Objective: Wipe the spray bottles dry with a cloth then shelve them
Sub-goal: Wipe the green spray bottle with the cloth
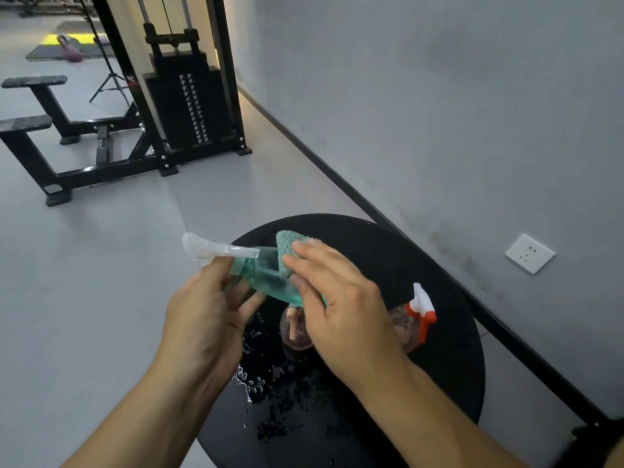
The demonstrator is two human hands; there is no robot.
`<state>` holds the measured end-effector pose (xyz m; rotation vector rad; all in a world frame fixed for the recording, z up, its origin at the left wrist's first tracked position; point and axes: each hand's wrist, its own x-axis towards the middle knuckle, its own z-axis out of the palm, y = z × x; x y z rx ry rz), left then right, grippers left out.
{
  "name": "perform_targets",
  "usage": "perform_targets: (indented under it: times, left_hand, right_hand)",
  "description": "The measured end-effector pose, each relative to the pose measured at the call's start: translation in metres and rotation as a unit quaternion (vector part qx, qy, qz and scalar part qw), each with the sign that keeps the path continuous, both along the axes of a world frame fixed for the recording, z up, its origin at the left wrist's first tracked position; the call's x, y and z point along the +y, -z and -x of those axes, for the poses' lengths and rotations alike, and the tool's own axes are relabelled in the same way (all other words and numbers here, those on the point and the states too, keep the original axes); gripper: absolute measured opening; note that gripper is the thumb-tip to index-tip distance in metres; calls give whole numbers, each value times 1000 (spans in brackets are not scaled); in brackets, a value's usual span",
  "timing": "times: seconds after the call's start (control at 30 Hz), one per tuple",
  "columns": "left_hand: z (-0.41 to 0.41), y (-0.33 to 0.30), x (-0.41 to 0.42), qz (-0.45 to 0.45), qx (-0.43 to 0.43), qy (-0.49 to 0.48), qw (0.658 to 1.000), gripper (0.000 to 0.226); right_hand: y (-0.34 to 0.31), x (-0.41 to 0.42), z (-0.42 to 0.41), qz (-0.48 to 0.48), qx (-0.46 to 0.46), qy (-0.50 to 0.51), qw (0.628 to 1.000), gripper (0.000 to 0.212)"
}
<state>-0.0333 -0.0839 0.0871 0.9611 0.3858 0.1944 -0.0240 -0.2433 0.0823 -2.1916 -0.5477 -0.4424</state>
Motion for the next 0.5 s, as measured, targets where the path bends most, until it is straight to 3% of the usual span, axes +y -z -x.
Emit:
perform_targets:
  times: [0.2,0.37,0.5]
  left_hand:
    - [-3,-7,5,19,-48,1,999,4]
    - [0,-4,-2,11,-40,33,999,14]
    - [-2,-7,6,13,-35,5,999,3]
  right_hand:
    - [-3,-7,-7,-23,2,48,999,33]
    - [-4,3,2,21,-38,-21,999,37]
    - [-3,-7,-5,9,-22,27,999,37]
